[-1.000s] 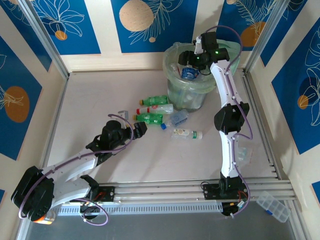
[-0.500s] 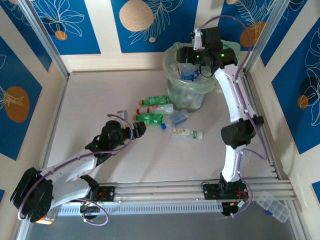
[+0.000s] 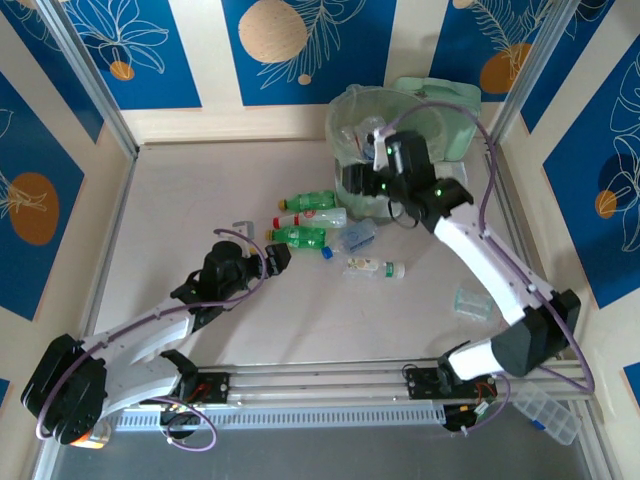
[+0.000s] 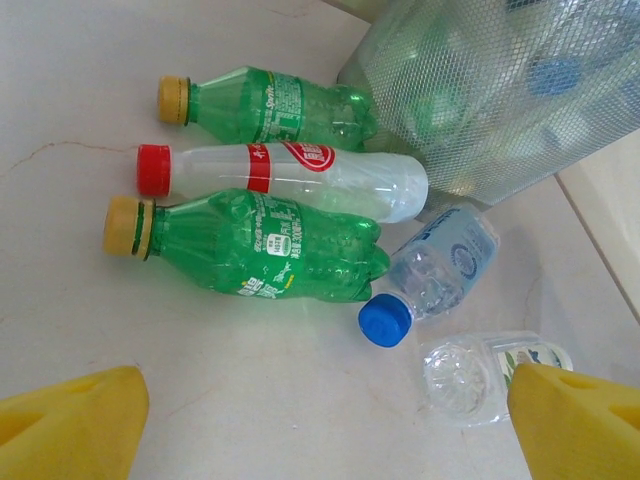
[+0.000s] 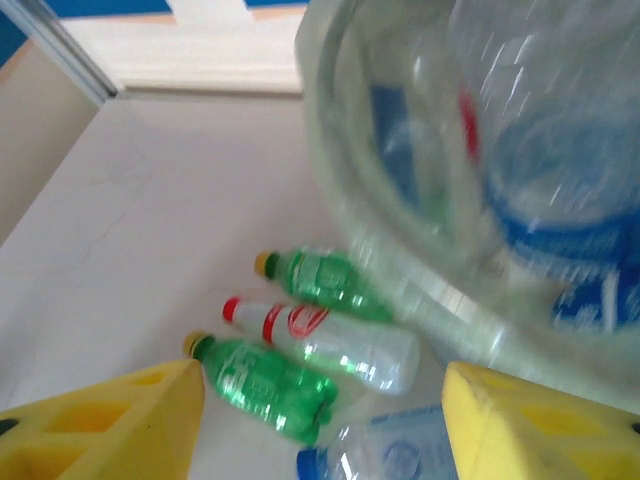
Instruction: Put the plastic bottles in the bin
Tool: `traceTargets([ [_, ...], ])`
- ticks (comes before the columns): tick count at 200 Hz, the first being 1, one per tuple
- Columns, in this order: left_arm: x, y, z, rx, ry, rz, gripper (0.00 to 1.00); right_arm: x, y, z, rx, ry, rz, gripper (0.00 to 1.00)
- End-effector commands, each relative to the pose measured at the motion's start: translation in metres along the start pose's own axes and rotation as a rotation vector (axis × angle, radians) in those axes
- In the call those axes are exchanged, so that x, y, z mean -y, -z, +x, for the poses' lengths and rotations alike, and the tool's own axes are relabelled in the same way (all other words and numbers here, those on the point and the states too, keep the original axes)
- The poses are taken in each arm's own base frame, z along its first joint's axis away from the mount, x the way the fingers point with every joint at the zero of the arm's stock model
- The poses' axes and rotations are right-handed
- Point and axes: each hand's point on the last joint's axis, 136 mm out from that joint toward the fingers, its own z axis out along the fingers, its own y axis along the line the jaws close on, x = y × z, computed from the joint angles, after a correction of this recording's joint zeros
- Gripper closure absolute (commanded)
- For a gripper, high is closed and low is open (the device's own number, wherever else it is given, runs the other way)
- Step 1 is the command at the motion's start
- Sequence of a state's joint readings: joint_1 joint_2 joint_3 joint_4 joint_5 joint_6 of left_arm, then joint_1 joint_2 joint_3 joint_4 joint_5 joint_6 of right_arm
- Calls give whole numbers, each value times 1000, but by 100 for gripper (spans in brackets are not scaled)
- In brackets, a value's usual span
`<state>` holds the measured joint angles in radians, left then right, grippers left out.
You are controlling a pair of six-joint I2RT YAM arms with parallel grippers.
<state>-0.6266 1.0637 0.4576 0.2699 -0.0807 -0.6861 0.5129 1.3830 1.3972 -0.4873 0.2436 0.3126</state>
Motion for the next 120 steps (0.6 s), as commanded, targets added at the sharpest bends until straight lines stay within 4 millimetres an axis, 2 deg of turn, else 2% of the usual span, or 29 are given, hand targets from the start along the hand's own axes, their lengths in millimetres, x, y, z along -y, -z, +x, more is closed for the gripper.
traceTargets([
  [1,7,-2,-9,19,-22,3,8,-16,17,5,100,-6,-6,36],
  [12,7,-3,-9,17,-24,0,8,-12,15,25,92,-32,48,36],
  [33,7,-4,-8,8,-26,-2,8,-11,6,70,51,-132,33,36],
  [53,7,-4,-8,6,-25,-4,8,-2,0,101,30,-189,66,36],
  [75,4,-3,-10,12,-40,-24,8,8,-5,125,30,-259,108,37],
  [94,-5,-2,-12,23,-34,-80,7,15,-5,142,39,-382,143,40],
  [107,-16,-2,-13,34,19,-138,6,24,-1,154,41,-439,212,42],
  [120,-27,-2,-12,36,102,-205,6,24,1,156,62,-438,215,43],
])
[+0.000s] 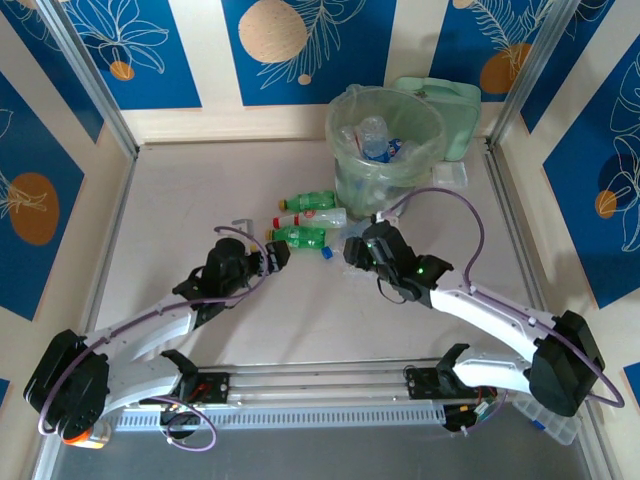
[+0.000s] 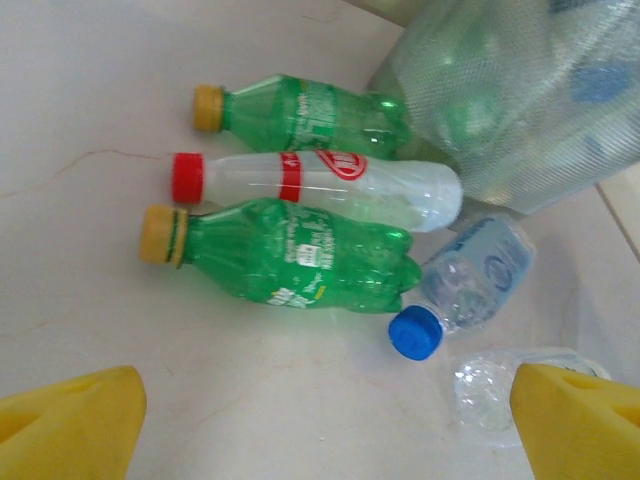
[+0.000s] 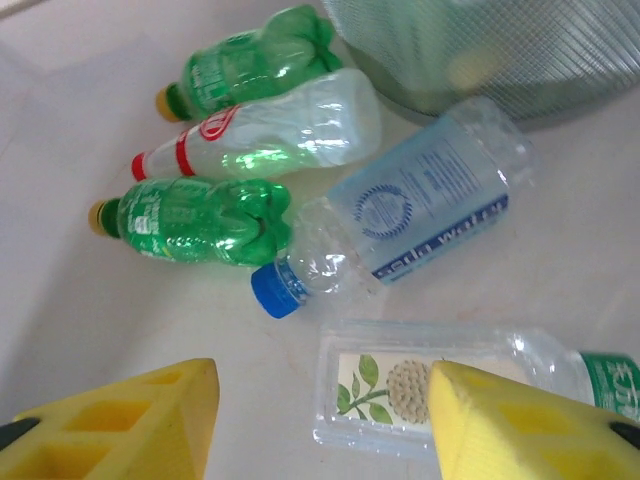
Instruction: Put the plastic bottles in the bin
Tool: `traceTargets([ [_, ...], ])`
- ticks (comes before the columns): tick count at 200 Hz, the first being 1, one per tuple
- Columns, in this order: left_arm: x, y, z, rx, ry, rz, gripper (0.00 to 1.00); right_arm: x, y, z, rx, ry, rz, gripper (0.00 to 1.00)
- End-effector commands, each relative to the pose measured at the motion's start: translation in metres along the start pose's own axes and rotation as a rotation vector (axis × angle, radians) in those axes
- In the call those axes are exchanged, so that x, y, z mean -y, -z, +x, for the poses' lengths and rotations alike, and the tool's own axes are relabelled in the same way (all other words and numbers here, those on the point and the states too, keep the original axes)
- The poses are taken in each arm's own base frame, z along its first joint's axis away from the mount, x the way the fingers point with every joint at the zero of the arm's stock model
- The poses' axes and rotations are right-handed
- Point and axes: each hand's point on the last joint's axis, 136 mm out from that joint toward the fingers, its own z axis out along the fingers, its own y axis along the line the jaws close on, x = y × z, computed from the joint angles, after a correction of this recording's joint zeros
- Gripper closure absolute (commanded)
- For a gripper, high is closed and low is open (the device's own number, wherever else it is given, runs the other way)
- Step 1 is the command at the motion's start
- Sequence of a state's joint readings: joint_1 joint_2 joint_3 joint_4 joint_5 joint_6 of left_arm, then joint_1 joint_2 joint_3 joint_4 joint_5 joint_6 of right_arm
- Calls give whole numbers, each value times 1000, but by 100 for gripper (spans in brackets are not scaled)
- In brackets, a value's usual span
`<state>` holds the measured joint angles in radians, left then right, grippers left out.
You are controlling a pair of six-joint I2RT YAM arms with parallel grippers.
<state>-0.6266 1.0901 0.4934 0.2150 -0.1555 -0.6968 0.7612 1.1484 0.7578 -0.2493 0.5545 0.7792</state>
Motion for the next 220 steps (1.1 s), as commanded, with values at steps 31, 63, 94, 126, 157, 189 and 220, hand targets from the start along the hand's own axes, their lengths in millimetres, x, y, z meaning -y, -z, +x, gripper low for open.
traceTargets([
  [31,-36,-5,-5,23,317,-274,6,5,27,-29,227,-164,-46,44],
  [63,-37,-26,-4,8,412,-327,6,-5,45,-30,296,-130,-143,45],
  [94,-43,-60,5,-13,530,-364,9,-2,48,-35,306,-131,-143,46],
  [126,-43,-93,10,-5,607,-354,11,-2,48,-37,310,-129,-160,47],
  [157,-47,-113,12,10,628,-366,11,-11,47,-36,291,-111,-199,48],
  [189,-55,-130,14,8,664,-377,15,-16,40,-33,267,-94,-204,49],
  [220,-57,-141,10,31,688,-372,21,-18,36,-31,251,-88,-201,49],
])
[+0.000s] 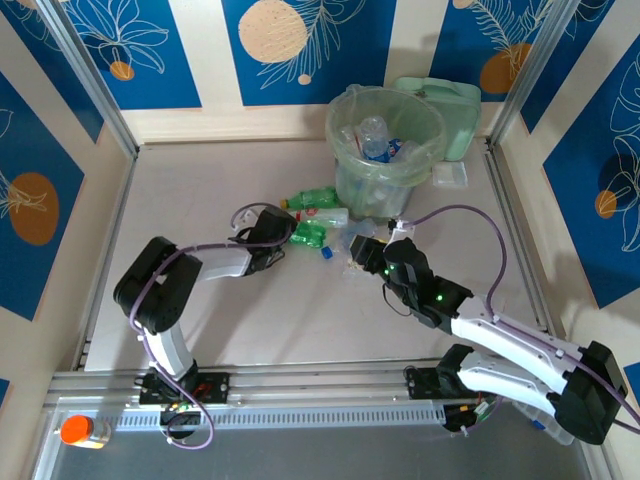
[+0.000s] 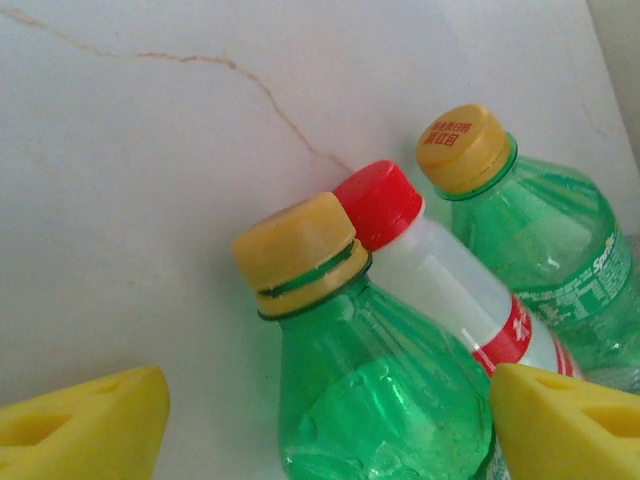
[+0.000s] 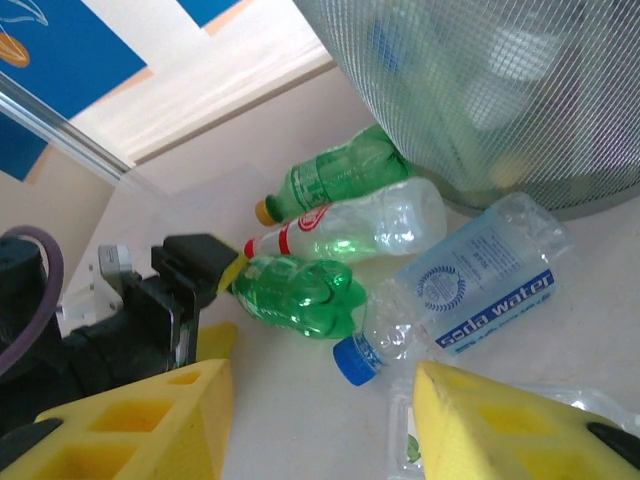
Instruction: Put the plastic bottles in the bin
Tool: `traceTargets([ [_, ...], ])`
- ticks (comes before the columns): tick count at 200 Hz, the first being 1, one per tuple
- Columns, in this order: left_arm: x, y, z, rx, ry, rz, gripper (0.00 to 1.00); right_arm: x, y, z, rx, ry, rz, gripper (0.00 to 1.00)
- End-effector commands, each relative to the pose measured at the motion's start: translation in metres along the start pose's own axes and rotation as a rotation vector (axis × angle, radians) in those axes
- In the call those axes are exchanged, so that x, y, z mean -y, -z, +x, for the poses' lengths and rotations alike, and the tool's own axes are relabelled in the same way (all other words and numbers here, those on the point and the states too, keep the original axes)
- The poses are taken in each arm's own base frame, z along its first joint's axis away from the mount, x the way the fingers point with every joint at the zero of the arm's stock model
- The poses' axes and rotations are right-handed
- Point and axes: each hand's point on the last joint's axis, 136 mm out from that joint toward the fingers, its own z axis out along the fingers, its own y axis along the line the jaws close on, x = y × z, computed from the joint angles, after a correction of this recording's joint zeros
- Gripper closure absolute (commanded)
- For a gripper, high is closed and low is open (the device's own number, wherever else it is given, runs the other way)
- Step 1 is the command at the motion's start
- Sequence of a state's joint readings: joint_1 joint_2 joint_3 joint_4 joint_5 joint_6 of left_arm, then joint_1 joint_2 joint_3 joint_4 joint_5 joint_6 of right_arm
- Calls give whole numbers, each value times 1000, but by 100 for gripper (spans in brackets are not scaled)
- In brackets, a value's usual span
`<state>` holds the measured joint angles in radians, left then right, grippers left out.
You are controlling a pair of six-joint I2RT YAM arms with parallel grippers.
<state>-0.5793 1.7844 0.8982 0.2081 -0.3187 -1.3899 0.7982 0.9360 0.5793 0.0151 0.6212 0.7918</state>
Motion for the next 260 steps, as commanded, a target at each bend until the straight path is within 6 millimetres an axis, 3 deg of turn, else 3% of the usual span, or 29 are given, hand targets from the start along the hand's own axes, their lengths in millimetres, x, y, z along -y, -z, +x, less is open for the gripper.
traceTargets([
  [1,1,-10,-5,11,39,-4,21,-8,-1,-7,16,1,-29,49],
  [60,4,-22,-7,16,22,-10,28,-8,0,-8,20,4,-30,49],
  [107,8,-17,-12,23,-20,-5,14,-11,-1,-6,8,7,-40,49],
  [152,24,-20,-8,-3,-75,51,11,-11,-2,-5,4,9,-39,49],
  [194,23,-33,1,-35,-71,35,25,-6,-1,-7,16,1,-16,49],
  [260,16,-37,6,-42,-67,83,52,-5,2,-11,26,-10,-20,49],
])
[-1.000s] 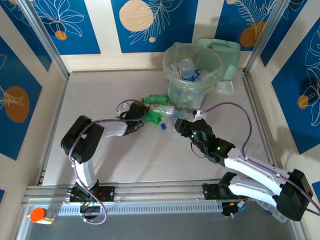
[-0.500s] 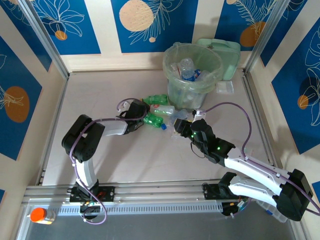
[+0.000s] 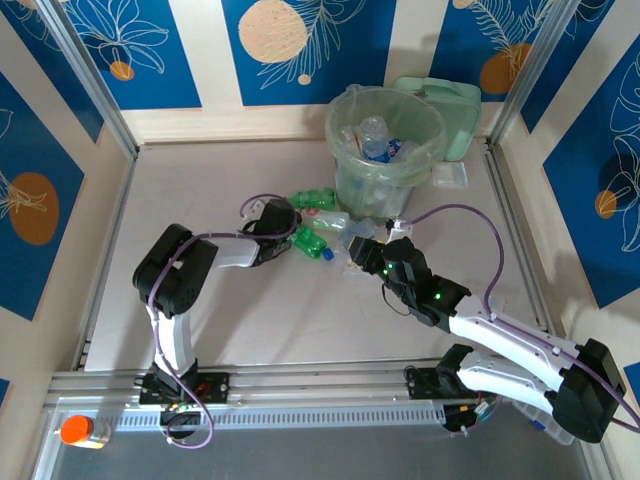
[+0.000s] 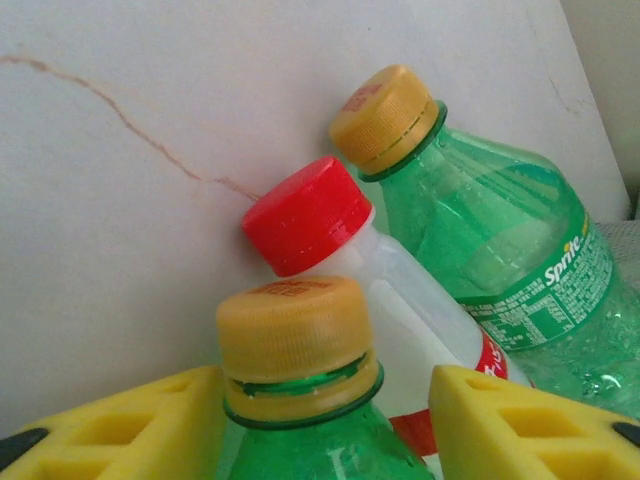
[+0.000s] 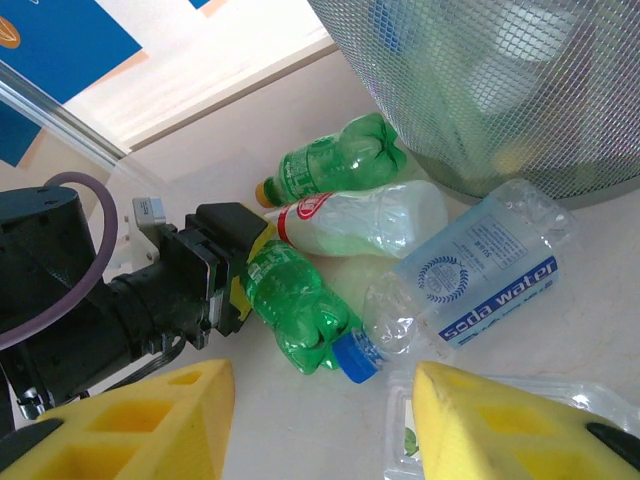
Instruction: Put the plastic bottles in the bin
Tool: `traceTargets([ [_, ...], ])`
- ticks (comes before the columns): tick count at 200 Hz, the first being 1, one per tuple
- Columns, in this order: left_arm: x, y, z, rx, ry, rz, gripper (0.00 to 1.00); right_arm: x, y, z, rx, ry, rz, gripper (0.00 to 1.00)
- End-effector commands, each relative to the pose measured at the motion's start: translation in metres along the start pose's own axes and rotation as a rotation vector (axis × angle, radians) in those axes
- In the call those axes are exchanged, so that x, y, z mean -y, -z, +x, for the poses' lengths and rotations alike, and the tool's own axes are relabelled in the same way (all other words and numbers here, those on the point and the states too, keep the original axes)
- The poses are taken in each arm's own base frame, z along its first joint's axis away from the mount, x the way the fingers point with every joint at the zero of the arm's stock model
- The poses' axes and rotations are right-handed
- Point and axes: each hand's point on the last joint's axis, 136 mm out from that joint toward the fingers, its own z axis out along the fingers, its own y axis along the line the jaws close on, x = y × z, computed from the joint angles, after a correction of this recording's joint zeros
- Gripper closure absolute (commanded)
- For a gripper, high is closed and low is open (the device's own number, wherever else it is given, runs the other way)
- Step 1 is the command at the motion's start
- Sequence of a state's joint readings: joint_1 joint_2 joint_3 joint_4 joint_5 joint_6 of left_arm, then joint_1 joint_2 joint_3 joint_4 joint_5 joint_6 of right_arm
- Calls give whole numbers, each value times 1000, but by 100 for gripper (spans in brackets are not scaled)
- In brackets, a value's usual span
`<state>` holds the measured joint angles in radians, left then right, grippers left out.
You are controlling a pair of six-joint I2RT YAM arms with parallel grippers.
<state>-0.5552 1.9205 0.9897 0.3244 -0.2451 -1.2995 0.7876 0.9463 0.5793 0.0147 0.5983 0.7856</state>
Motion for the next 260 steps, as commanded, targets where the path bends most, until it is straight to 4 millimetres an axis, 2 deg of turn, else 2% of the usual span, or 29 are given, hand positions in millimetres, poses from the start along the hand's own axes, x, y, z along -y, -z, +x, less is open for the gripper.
traceTargets([
  [1,-9,-3,1,-4,-11,5,52,-6,5,-14,45,-16,-18,49],
  [31,-13,5,-3,13,-15,13,63,-6,5,-14,43,-13,-20,49],
  [66,-17,21,-9,34,-34,14,65,-7,6,-15,42,-6,-25,49],
  [100,-8,43,-15,45,-85,60,68,-12,7,-14,35,11,-46,48],
  [119,-2,57,-16,38,-110,92,70,-22,8,-12,13,45,-99,48],
  [144,7,80,-14,27,-160,139,71,-47,14,-4,-33,131,-238,45],
  [188,49,133,-1,-41,-344,315,71,-78,29,6,-69,210,-440,37],
  [230,101,203,21,-99,-555,657,72,-102,48,8,-92,226,-610,28],
  [249,114,229,33,-139,-621,794,71,-112,59,11,-82,238,-703,25],
  [260,115,238,38,-161,-648,840,71,-118,67,13,-60,249,-757,23],
])
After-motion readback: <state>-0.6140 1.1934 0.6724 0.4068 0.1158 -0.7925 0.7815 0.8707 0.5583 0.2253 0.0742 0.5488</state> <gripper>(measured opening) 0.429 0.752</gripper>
